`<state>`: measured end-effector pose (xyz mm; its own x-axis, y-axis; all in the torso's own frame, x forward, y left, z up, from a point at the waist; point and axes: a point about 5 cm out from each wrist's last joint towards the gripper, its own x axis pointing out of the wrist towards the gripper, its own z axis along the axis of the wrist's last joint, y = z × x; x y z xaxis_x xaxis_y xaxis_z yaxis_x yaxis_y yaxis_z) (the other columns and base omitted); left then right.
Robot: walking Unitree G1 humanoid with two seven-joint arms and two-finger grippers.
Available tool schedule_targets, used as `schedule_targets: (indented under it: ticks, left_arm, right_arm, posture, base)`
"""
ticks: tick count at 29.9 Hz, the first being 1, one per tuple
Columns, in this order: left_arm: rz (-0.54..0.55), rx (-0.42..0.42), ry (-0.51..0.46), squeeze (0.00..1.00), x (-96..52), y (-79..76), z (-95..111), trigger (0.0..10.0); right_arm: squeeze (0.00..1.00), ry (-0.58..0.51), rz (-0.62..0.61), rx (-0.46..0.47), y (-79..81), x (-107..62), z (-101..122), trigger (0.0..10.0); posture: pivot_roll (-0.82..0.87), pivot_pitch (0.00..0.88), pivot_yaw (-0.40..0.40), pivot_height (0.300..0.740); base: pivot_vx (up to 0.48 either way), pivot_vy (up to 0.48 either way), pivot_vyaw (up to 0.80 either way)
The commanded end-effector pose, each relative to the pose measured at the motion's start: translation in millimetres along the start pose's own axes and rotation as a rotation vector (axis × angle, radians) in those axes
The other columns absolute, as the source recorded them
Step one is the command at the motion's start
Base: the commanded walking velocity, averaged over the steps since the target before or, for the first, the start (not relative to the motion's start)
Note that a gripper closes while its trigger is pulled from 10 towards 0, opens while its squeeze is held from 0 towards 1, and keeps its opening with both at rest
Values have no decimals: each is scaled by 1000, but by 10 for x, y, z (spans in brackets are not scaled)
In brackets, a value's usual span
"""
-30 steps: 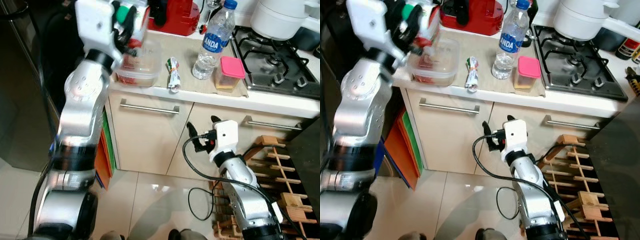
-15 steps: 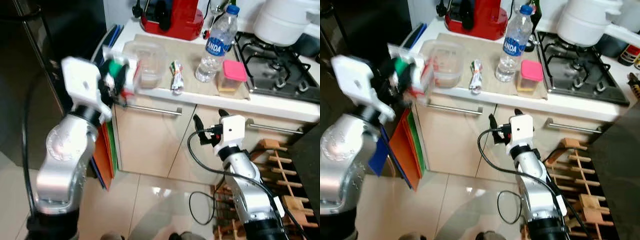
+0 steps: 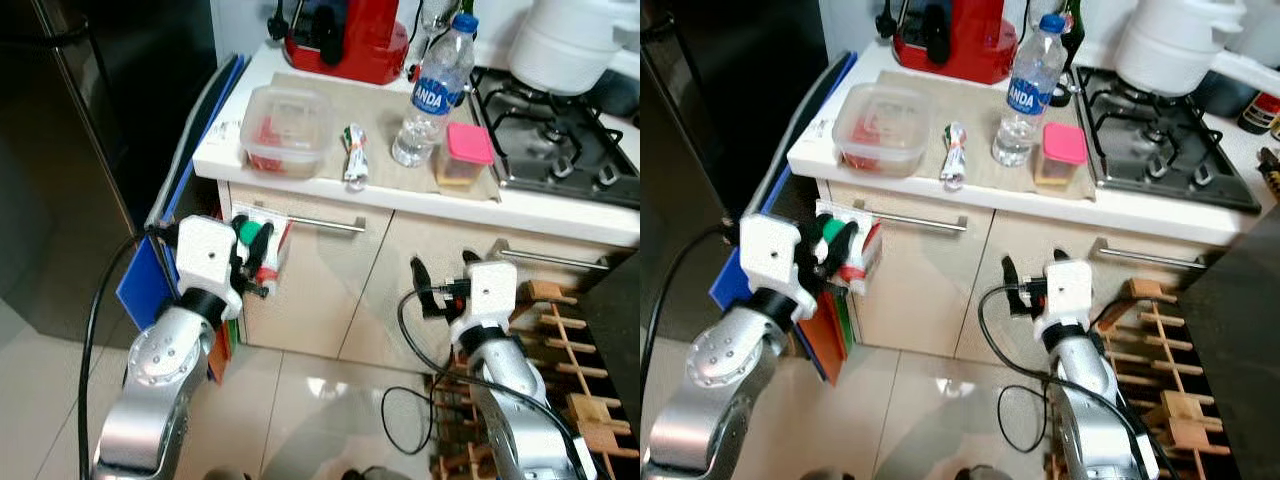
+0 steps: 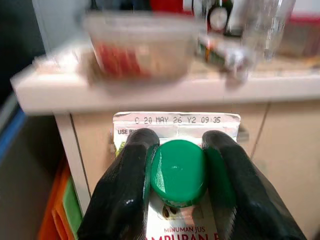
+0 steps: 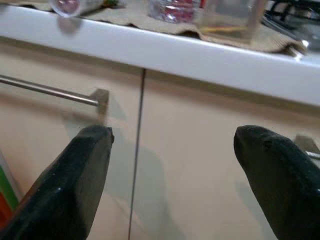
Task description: Restocking fridge
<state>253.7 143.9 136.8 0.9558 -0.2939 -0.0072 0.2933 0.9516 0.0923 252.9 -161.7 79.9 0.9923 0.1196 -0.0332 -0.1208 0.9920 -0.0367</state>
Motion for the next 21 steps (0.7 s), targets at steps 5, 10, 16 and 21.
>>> schedule_targets:
  ticks: [5,10,16,21]
  left_arm:
    - [-9,-62,-8,0,75,-56,-45,0]
    - [-8,-45,-60,0,112,-74,33,0]
    - [4,-37,-74,0,163,-45,63,0]
    - [-1,-20,-77,0,195,-61,60,0]
  right_arm:
    - [0,32,-81,56,-59,52,-22,10000]
    - [0,56,-104,86,-100,88,-58,10000]
    - [0,52,-95,85,-83,153,-41,10000]
    - [0,38,-69,69,-54,184,-9,10000]
  posture:
    - [29,0,-59,740]
    - [31,0,-59,740]
    - [30,0,-62,740]
    - [27,0,-66,740]
  base:
    - [0,0,0]
    - [0,0,0]
    - [0,0,0]
    - [0,0,0]
